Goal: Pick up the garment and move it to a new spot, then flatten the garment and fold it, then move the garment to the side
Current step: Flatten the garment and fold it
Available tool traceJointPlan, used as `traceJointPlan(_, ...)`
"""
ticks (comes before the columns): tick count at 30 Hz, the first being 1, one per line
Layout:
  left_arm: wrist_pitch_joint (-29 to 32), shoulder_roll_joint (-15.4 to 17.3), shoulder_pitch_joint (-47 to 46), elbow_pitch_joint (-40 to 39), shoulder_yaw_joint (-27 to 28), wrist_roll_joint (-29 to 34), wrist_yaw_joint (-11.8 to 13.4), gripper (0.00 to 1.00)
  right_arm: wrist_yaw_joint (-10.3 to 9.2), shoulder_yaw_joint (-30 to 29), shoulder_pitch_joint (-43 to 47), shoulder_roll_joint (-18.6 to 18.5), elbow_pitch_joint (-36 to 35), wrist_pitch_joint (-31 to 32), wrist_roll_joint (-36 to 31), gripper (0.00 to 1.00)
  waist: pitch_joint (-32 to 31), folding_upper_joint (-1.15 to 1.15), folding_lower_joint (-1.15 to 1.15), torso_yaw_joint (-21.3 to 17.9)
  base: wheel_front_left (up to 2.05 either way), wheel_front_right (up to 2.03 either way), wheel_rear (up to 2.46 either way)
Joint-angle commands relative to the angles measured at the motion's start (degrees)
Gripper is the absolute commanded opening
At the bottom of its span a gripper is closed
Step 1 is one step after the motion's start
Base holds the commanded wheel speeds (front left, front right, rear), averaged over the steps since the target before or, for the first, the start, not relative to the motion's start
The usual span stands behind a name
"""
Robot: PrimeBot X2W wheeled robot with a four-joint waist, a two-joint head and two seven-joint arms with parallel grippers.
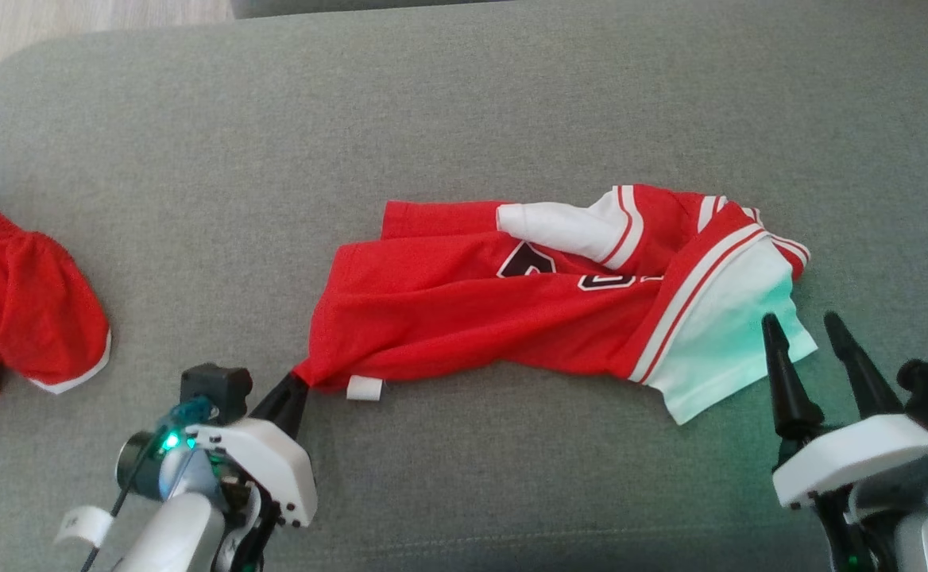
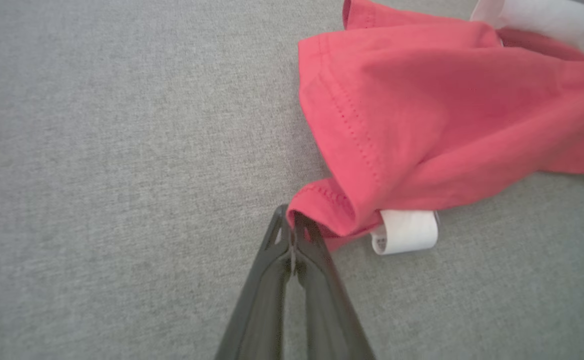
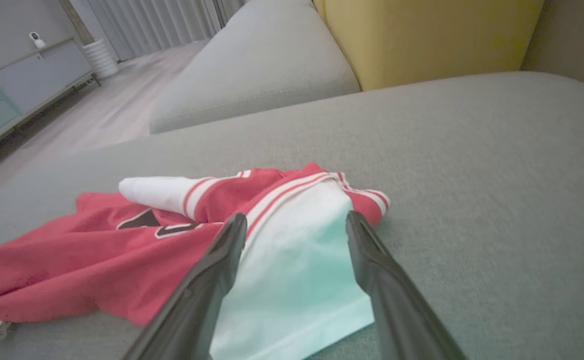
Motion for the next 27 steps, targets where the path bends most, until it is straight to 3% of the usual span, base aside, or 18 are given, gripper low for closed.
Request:
traceJointPlan(1,-0.7,0.8,-2.9,-1.3,1.8,-0.4,-0.3,0.00,-0.04,0.6,-2.0,-0.5,-1.0,0.5,0.2,1.00,0.1,0.00,0.00,0.1,0.00,0.00,0.00)
traceJointPlan(16,-2.6,0.1,-5.0,-5.1,0.6,0.4,0.5,0.00,-0.04,-8.1,-7.5,-2.6,12.9,7.0,-3.4,1.00,4.3,0.00,0.00,2.5,0.00,0.00,0.00)
traceJointPlan(22,-3.2,0.2,-5.3,-6.6,0.5,0.4,0.7,0.00,-0.04,-8.1,-9.4,-3.0,15.2,10.4,-1.9,1.00,5.2,0.00,0.00,3.0,0.00,0.00,0.00)
traceJointPlan(23,-3.3,0.2,-5.2,-6.8,0.5,0.3,0.7,0.00,-0.04,-7.9,-9.4,-3.0,15.4,11.2,-1.4,0.25,5.2,0.00,0.00,3.0,0.00,0.00,0.00)
traceJointPlan(24,-3.3,0.2,-5.1,-7.0,0.5,0.2,0.7,0.00,-0.04,-7.8,-9.4,-3.0,15.2,11.5,-1.0,0.00,5.2,0.00,0.00,3.1,0.00,0.00,0.00)
traceJointPlan(27,-2.9,0.6,-4.7,-8.2,0.3,0.2,0.7,0.00,-0.04,-7.7,-9.0,-3.1,13.5,11.1,0.6,0.00,4.7,0.00,0.00,3.3,0.00,0.00,0.00)
